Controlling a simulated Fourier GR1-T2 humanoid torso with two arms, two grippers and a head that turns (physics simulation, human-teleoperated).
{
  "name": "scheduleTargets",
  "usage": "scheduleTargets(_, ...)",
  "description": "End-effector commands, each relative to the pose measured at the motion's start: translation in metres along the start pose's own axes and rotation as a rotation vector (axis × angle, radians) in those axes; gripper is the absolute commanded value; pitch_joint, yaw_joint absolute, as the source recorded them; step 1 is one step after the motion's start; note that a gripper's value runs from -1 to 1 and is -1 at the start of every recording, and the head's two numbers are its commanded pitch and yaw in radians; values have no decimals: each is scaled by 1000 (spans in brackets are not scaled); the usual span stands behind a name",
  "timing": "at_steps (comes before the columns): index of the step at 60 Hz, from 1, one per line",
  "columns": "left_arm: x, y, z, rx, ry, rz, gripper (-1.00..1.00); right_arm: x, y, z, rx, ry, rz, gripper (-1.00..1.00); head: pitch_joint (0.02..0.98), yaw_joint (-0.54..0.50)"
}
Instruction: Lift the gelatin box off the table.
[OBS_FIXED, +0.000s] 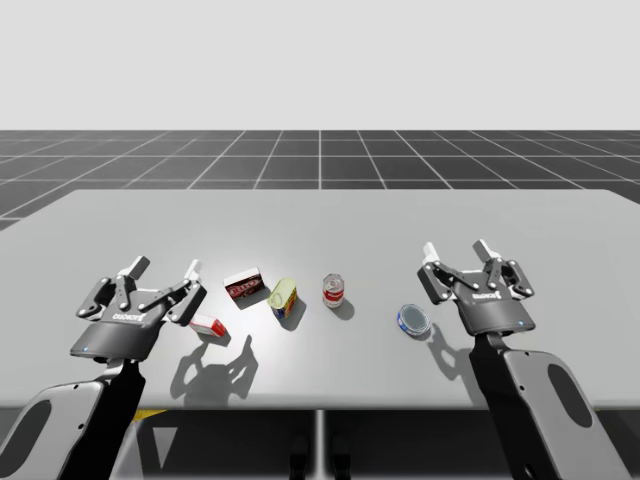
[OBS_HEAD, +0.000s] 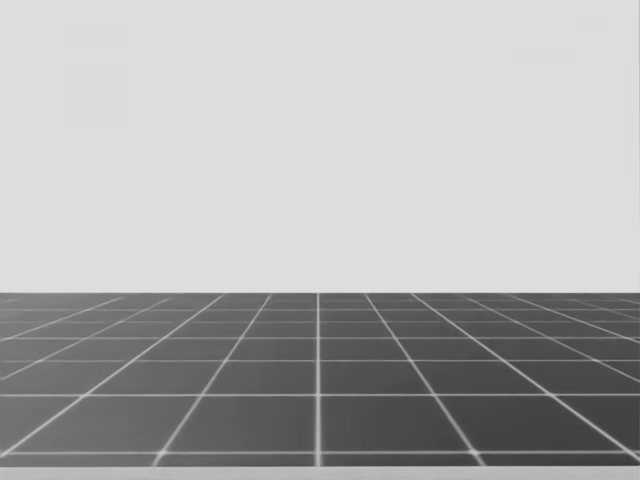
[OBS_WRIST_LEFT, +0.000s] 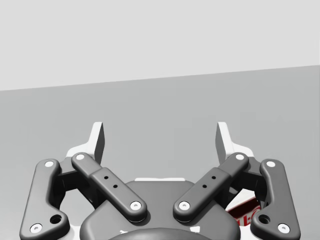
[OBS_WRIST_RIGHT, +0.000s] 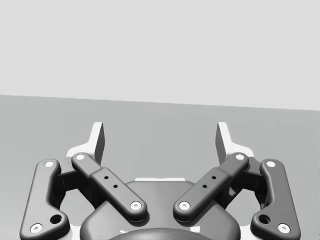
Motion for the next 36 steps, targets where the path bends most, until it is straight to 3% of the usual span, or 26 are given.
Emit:
scheduleTargets(1,0,0,0,-1,0,-4,-1000,-1,1,2,-2,4,-10,-1000,30,-4)
scheduleTargets(2,0,0,0,0,0,-4,-1000,-2,0,2,6,6,3,-1000,32,-4)
scheduleTargets(6,-1,0,0,1,0,-5,-1000,-1,-1,0,27,38,-26,-1000,41,-2)
scheduleTargets(13,0,0,0,2,0,-6,-1000,0,-2,0,53,61,-21,-1000,82,-1)
scheduleTargets(23,-1,0,0,8,2,-10,-1000,-2,0,0,42,68,4,-1000,236,-11)
scheduleTargets(36,-1,0,0,12,5,-15,-1000,-3,-1,-1,30,78,13,-1000,475,16)
